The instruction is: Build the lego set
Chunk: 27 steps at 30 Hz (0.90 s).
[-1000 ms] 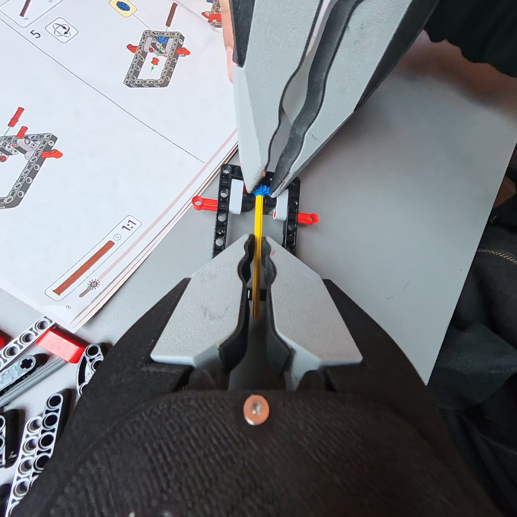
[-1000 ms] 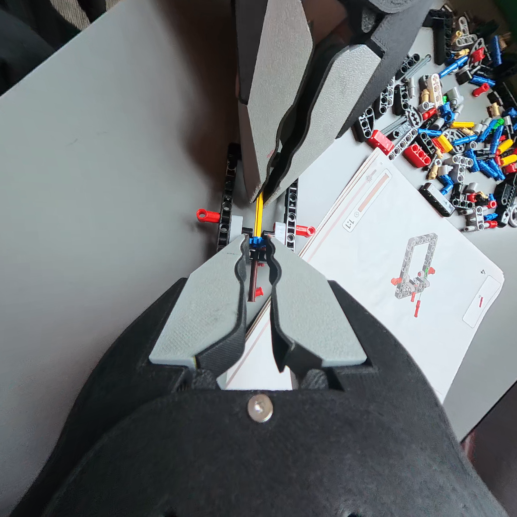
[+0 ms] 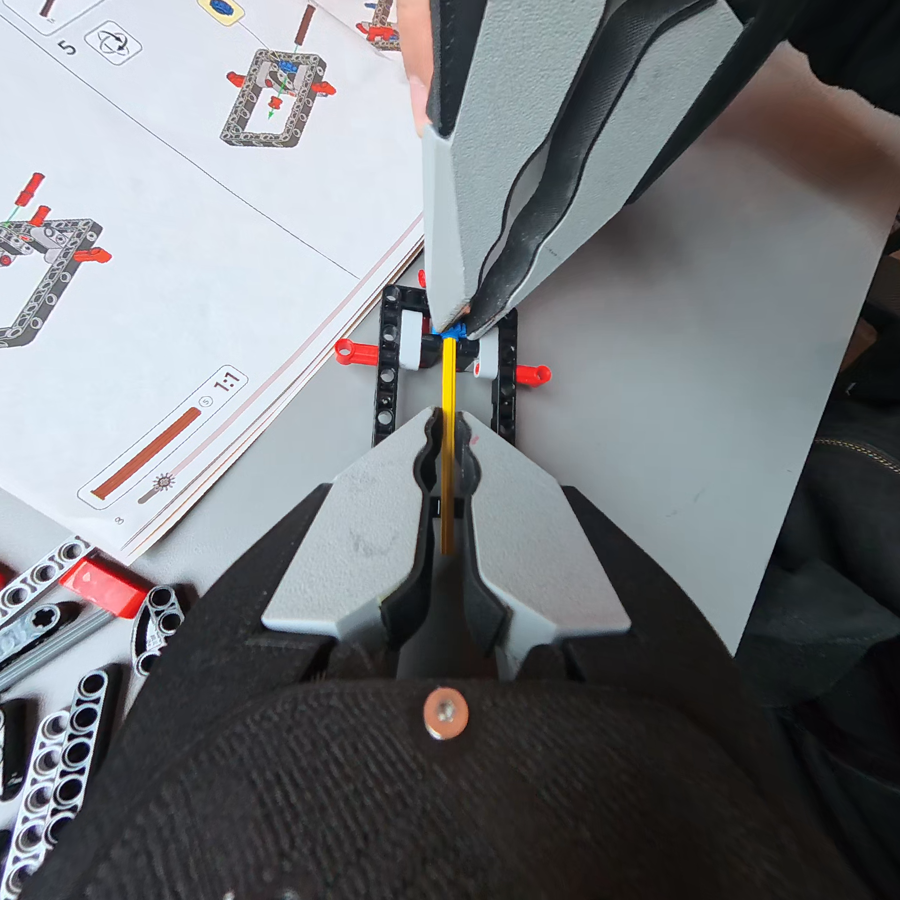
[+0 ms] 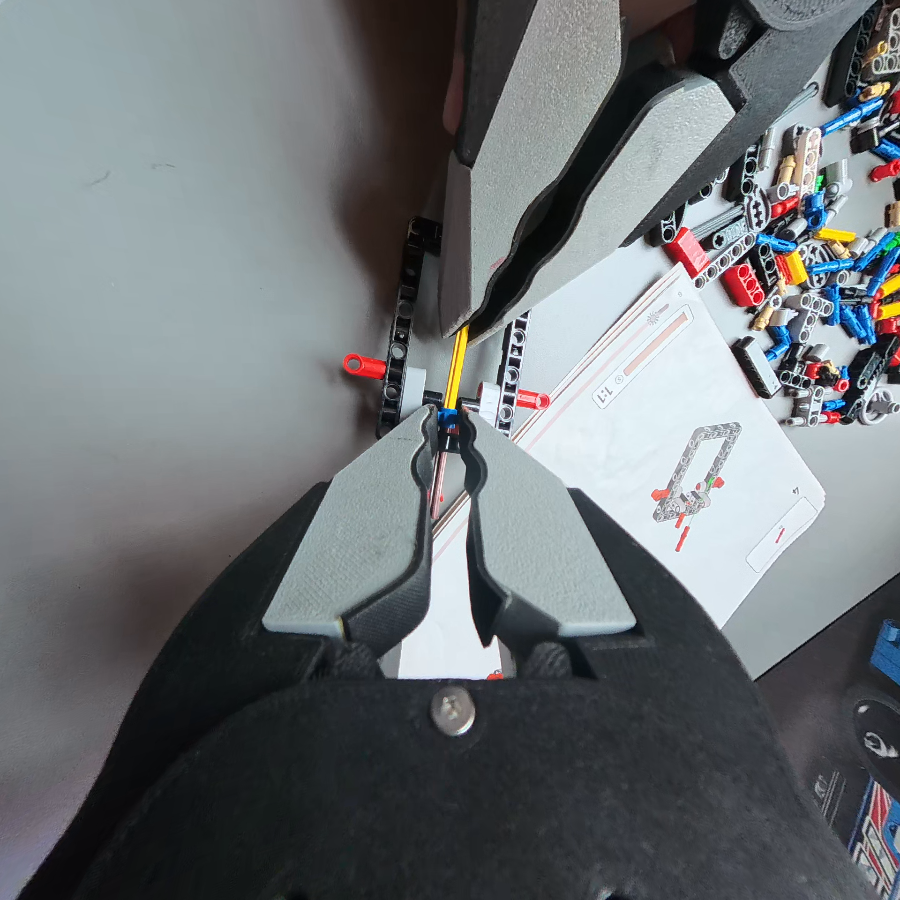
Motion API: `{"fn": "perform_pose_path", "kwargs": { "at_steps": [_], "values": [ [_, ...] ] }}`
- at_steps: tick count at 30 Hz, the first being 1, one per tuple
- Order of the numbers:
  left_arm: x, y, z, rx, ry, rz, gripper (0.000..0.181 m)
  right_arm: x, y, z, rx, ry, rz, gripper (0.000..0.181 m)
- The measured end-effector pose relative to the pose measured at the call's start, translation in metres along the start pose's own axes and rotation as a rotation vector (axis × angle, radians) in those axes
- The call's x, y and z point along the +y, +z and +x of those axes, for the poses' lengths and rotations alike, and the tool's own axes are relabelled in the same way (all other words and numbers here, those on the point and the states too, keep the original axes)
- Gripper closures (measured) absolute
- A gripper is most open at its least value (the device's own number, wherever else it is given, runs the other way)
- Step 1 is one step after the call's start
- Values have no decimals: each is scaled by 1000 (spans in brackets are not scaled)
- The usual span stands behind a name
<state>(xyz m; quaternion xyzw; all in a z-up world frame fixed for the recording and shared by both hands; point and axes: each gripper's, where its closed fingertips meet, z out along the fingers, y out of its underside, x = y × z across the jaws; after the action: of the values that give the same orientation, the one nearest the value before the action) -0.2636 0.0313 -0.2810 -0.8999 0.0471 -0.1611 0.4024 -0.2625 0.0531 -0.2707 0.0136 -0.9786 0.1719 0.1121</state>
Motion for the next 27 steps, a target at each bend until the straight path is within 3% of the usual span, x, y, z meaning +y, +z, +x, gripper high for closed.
{"fn": "perform_pose_path", "kwargs": {
  "at_steps": [17, 27],
  "values": [
    [9, -6, -3, -15, -26, -18, 178, -2, 1, 3, 31, 13, 31, 175],
    [10, -7, -3, -18, -32, -18, 178, -4, 1, 3, 44, 24, 63, 166]
  ]
}}
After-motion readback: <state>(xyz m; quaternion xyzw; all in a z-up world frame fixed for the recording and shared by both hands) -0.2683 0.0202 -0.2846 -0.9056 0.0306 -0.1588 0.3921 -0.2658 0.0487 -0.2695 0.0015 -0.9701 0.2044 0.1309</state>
